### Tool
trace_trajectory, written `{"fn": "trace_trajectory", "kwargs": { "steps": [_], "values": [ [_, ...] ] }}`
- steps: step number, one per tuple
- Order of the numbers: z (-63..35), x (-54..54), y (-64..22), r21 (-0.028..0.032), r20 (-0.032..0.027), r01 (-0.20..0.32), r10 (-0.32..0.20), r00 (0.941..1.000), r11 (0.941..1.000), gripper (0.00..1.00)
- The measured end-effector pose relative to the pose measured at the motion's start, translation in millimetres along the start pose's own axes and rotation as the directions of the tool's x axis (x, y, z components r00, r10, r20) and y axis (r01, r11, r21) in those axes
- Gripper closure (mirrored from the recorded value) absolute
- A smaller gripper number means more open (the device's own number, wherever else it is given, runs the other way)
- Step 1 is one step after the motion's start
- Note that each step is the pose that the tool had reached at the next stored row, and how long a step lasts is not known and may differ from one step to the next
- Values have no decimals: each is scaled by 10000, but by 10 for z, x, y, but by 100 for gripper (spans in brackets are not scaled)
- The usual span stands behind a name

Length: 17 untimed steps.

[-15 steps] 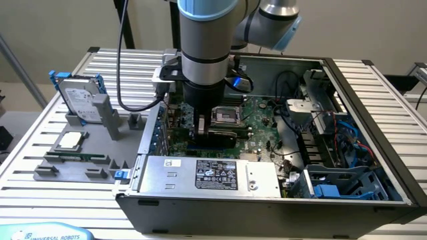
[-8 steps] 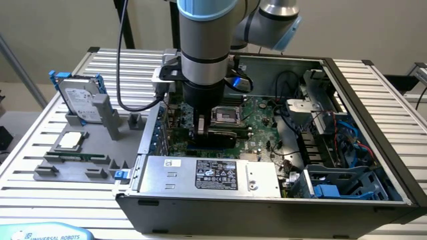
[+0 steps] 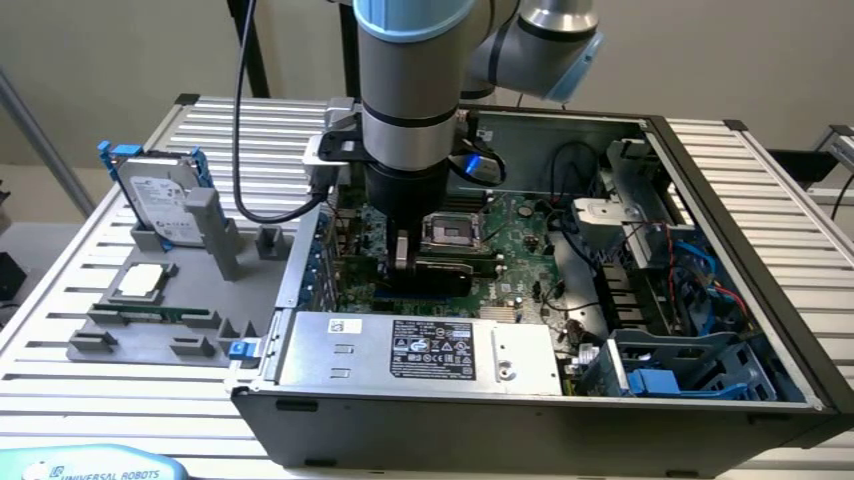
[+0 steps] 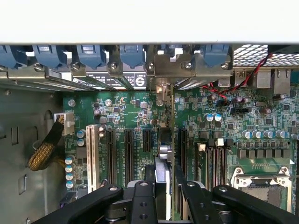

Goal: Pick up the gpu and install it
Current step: 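Insert the gpu into the slot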

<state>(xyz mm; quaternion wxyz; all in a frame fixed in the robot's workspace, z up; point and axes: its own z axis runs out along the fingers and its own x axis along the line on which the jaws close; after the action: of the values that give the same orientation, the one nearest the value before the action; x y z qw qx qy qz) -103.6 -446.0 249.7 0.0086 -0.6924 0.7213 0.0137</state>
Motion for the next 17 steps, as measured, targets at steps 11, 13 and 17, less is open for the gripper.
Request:
{"fn": "trace_trajectory", "kwargs": {
  "steps": [11,13,17],
  "values": [
    [16,1,0,-1,-2,1,-1,10000,10000,73],
    [19,1,0,0,0,0,0,10000,10000,73],
    [22,0,0,-1,-2,0,0,10000,10000,73]
  ]
}}
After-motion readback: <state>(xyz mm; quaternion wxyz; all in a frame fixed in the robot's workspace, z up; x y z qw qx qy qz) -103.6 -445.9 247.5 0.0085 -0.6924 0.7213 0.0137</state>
